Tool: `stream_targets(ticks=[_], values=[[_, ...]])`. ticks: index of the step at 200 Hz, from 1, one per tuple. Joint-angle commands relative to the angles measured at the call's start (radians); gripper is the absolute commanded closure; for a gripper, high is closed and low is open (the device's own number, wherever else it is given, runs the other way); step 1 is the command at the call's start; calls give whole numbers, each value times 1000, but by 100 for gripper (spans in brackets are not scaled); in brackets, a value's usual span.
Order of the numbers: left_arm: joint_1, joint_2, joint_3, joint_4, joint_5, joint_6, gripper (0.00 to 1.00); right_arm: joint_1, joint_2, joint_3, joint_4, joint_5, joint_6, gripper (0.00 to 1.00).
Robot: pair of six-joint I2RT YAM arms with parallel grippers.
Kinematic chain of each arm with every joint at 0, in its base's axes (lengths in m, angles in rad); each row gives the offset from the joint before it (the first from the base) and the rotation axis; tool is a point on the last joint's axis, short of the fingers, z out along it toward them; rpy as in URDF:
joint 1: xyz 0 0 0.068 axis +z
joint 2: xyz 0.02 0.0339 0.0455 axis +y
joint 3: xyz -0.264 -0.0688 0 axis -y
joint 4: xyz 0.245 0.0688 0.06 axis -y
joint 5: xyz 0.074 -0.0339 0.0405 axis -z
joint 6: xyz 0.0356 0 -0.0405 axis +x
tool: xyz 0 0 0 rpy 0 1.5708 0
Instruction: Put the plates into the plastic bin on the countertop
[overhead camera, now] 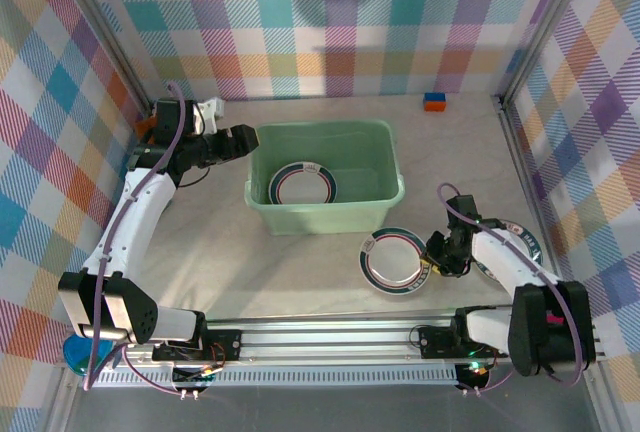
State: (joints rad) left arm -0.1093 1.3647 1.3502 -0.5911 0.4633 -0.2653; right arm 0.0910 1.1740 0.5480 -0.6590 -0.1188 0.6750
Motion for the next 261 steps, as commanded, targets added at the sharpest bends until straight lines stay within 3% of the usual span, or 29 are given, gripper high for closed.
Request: stream_targets(ticks=[1, 22, 70, 107, 172, 261], values=[[-10, -13, -7, 30, 16, 3, 27, 0, -25, -2, 68, 24, 30, 78], [-11, -7, -1, 27, 24, 12, 27, 2, -25, -20, 107, -17, 17, 76], [-9, -21, -18, 22, 32, 27, 27, 3, -36, -59, 129, -24, -36, 60], [-11, -31, -32, 24, 34, 27, 27, 4, 14, -68, 180, -57, -44, 58], [-12, -39, -38, 19, 22, 31, 27, 15, 47, -44, 183, -48, -59, 77], [-10, -47, -54, 34, 17, 31, 27, 15, -214, 43, 1, 133, -28, 99]])
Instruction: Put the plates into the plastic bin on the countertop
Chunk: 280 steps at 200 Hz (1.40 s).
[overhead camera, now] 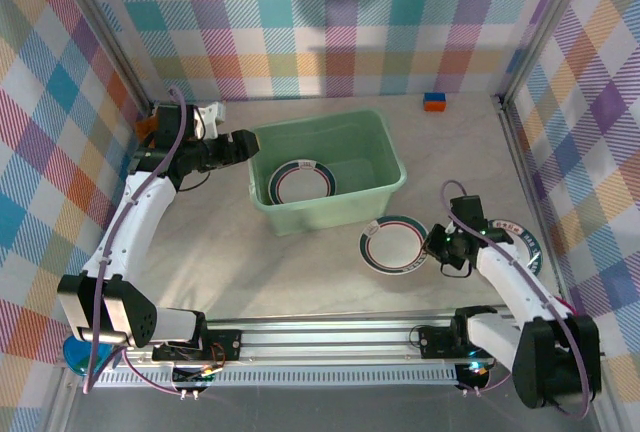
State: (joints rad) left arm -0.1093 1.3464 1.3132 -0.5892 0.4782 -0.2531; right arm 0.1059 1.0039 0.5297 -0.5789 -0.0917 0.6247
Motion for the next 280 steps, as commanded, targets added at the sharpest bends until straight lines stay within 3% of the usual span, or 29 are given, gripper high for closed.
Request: stream_targets(ticks=[1, 51, 91, 156, 184, 224, 280], values=[[-9, -29, -17, 32, 1, 18, 27, 0, -45, 63, -83, 109, 23, 99], [-9, -23, 11, 3, -36, 14, 27, -16, -73, 255, -203, 221, 18, 100], [-9, 1, 68, -104, -107, 2, 27, -49, 13, 479, -256, 286, -32, 100], [-13, 74, 110, -266, -202, -6, 28, -79, 125, 796, -180, 315, -131, 100], [-33, 134, 149, -305, -250, 8, 29, -77, 210, 931, -124, 230, -161, 100], [-73, 252, 235, -349, -292, 41, 34, -39, 391, 1140, -72, -39, -196, 100], [-79, 347, 324, -413, -263, 107, 57, 81, 597, 1317, -43, -414, -284, 100]])
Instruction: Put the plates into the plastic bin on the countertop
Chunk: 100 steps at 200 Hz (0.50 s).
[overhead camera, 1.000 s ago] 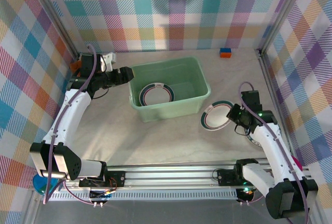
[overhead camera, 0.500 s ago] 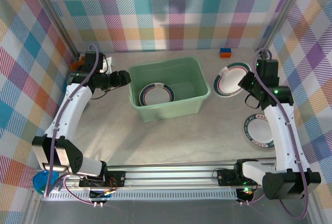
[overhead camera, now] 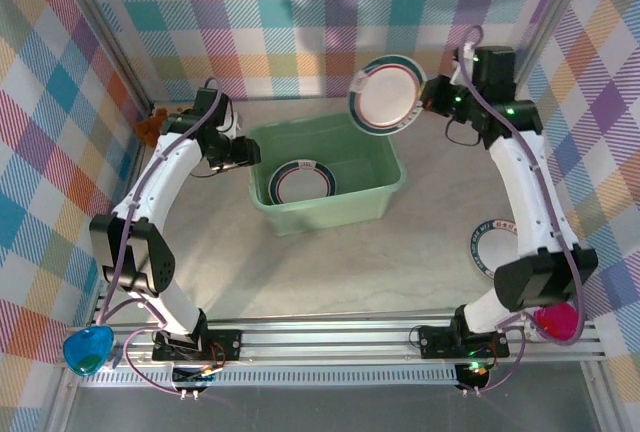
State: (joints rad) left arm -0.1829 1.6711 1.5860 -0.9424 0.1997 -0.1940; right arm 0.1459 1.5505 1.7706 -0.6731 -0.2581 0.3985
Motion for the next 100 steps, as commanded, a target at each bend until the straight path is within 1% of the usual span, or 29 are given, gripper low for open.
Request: stream_targets(ticks=[1, 26, 50, 76, 100], values=[[-6, 25, 53, -61, 16, 49, 58, 43, 54, 78, 50, -253, -59, 100], [-7, 64, 88, -88, 39, 74, 68, 88, 116, 110, 20, -350, -73, 100], [-7, 77, 96, -90, 64, 105, 76, 110, 135, 76, 36, -398, -68, 100], [-7, 98, 125, -100, 62, 131, 80, 125, 143, 34, 61, -431, -48, 100], [-7, 130, 155, -99, 75, 148, 84, 150, 175, 33, 21, -433, -69, 100]])
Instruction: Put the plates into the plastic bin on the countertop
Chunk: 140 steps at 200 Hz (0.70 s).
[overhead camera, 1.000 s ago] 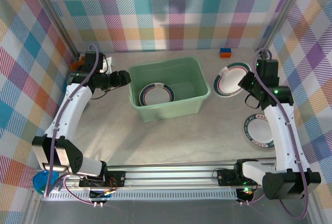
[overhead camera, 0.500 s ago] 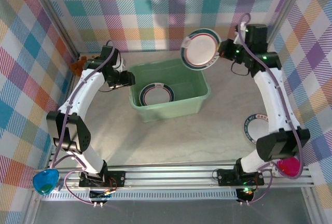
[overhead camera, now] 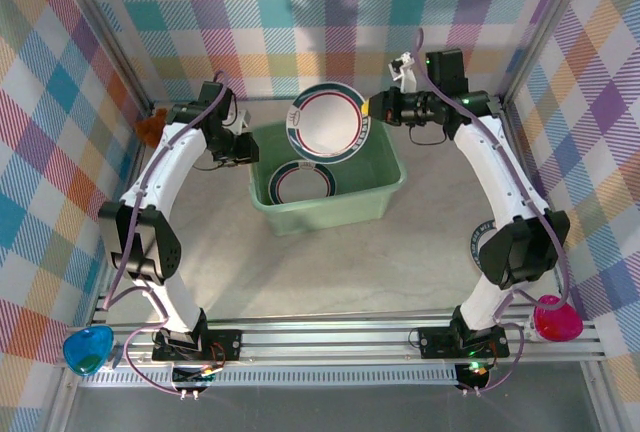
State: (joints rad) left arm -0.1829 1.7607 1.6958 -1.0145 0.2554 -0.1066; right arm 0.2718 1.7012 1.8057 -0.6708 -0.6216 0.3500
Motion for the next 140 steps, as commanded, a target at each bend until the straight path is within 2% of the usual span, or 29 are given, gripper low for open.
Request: stream_targets(ticks=[1, 35, 68, 94, 125, 140], values=[[-7, 42, 46, -26, 19, 61, 84, 25, 27, -2, 18, -70, -19, 100], [-7, 97, 98, -42, 37, 94, 88, 55, 89, -7, 14, -47, -39, 100], [-6, 117, 113, -48, 23, 80, 84, 74, 142, -9, 20, -43, -39, 100], [-4, 110, 114, -40, 7, 47, 73, 99, 162, -26, 19, -13, -41, 100], [0, 80, 102, 2, -7, -4, 51, 124, 158, -100, 46, 52, -12, 100], [2, 68, 102, 15, -18, -16, 46, 145, 161, -120, 59, 75, -12, 100]])
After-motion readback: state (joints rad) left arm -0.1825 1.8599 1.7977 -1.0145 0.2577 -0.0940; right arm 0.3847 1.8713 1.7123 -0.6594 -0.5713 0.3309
